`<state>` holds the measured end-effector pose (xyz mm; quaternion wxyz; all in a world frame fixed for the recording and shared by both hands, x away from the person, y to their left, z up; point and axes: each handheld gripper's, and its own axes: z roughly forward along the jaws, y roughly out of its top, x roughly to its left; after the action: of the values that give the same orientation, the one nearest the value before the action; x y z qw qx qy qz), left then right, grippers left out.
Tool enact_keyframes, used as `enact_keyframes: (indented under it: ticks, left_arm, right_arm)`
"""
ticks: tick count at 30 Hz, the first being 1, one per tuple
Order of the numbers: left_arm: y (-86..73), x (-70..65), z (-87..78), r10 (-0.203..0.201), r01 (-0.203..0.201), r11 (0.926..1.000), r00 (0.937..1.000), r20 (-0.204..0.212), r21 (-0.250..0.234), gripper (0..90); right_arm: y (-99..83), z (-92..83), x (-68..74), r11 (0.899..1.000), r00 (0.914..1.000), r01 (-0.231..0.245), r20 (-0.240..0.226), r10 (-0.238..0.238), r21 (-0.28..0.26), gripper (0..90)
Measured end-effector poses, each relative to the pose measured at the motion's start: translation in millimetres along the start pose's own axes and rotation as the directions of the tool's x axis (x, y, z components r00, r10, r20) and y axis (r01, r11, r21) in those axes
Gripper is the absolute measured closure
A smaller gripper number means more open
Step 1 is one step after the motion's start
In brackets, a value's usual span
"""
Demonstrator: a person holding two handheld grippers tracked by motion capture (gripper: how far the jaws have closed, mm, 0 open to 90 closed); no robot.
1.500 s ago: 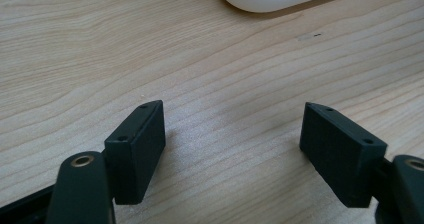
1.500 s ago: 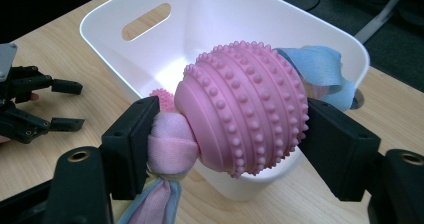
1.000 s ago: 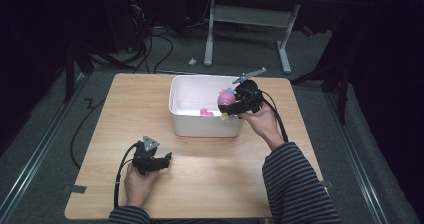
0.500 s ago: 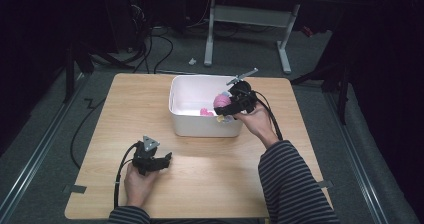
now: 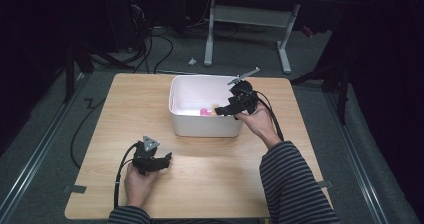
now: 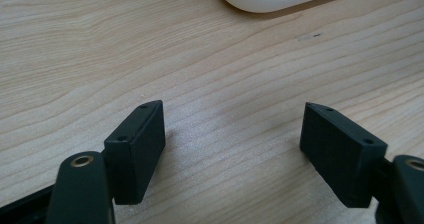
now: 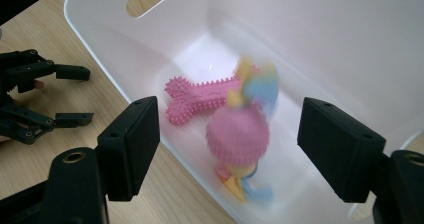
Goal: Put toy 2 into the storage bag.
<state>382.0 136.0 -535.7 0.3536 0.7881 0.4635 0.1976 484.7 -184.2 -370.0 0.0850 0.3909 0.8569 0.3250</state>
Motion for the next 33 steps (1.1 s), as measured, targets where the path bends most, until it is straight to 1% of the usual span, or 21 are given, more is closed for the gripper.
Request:
enact_keyframes:
  ticks: [3,5,8,12,14,19,25,28,33]
  left_arm:
    - [0.0,0.0,0.0,0.000,0.000,1.0000,1.0000,0.000,0.000,26.7]
    - [0.0,-0.1,0.0,0.000,0.000,1.0000,1.0000,0.000,0.000,26.7]
    - [0.1,0.0,0.0,0.001,-0.001,1.0000,1.0000,0.001,0.001,26.7]
    - [0.1,-0.1,0.0,0.000,0.000,1.0000,1.0000,0.001,0.001,26.8]
    - [0.1,-0.1,0.0,0.001,-0.001,1.0000,1.0000,0.001,0.001,26.8]
    - [0.2,-0.2,0.1,0.000,0.000,1.0000,1.0000,0.000,0.001,26.8]
    - [0.2,-0.4,0.4,-0.001,0.001,1.0000,1.0000,-0.002,-0.001,26.8]
    - [0.3,-0.5,0.4,-0.001,0.001,1.0000,1.0000,-0.003,-0.001,26.8]
    - [0.3,-0.6,0.4,-0.001,0.001,1.0000,1.0000,-0.004,-0.001,26.7]
  right_arm:
    - [-1.9,-5.4,-0.6,1.000,0.9997,0.014,0.018,-0.014,-0.023,25.4]
    - [-4.2,-9.9,-1.3,0.999,0.9998,0.003,0.020,-0.002,-0.043,25.9]
    - [-10.2,-17.6,-1.9,0.998,0.9991,0.005,0.043,-0.002,-0.070,26.9]
    - [-20.9,-31.0,-3.2,0.994,0.9970,0.006,0.077,0.002,-0.107,28.5]
    - [-27.8,-40.9,-3.9,0.991,0.9952,0.013,0.098,0.000,-0.134,29.4]
    - [-43.9,-59.9,-5.2,0.983,0.9927,0.002,0.119,0.021,-0.184,30.7]
    - [-61.9,-76.8,-9.9,0.978,0.9892,-0.016,0.139,0.046,-0.210,31.3]
    - [-71.7,-84.9,-11.7,0.972,0.9884,-0.028,0.139,0.062,-0.232,31.7]
    - [-88.5,-97.7,-14.6,0.964,0.9842,-0.048,0.152,0.090,-0.261,33.1]
